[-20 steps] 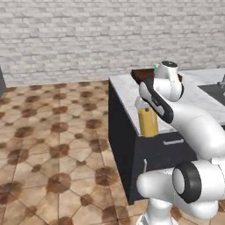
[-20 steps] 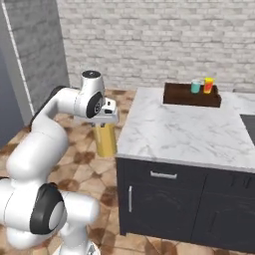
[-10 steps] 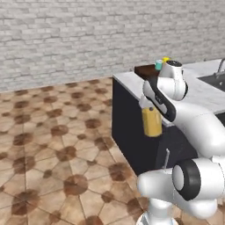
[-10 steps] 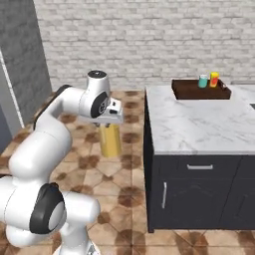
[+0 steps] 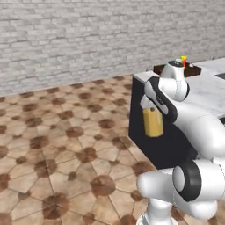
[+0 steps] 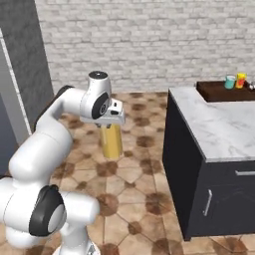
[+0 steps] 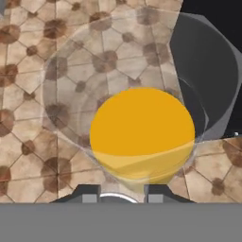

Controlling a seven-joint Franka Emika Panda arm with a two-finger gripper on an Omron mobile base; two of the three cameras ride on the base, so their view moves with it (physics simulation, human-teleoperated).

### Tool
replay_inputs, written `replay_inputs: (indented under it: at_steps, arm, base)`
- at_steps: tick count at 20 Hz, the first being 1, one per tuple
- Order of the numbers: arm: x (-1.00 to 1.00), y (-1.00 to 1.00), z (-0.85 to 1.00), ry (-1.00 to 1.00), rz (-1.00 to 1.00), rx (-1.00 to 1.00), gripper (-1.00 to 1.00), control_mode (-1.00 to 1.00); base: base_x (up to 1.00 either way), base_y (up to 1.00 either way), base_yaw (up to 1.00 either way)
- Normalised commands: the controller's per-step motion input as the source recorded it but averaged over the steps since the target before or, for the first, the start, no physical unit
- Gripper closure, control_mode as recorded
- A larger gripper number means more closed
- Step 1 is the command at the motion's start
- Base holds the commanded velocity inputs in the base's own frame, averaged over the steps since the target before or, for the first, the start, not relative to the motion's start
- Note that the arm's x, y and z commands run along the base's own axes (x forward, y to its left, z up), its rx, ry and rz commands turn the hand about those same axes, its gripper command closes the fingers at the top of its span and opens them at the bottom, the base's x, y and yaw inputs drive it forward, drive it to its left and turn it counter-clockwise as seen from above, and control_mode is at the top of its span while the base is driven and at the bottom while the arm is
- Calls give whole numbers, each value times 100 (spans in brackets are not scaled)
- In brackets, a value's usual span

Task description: There is a tray on the dining counter. Grab the cup, mug, and pitcher and place them on the tray. The pitcher may be placed next to the tray if it cannot fit the tray.

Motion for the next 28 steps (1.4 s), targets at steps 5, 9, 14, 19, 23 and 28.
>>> replay_inputs:
  at_steps: [5,9,14,19,23,28]
  arm:
    - [0,0,0,0,0,0,100,100]
    - [0,0,0,0,0,0,100,100]
    - [0,0,0,0,0,0,100,100]
    - [0,0,0,0,0,0,100,100]
    - [0,0,0,0,0,0,100,100]
    - [0,0,0,0,0,0,100,100]
  base:
    - [74,100,-21]
    - [88,98,-25]
    - [90,88,-26]
    - [86,72,-29]
    - [82,53,-38]
    - [73,45,-53]
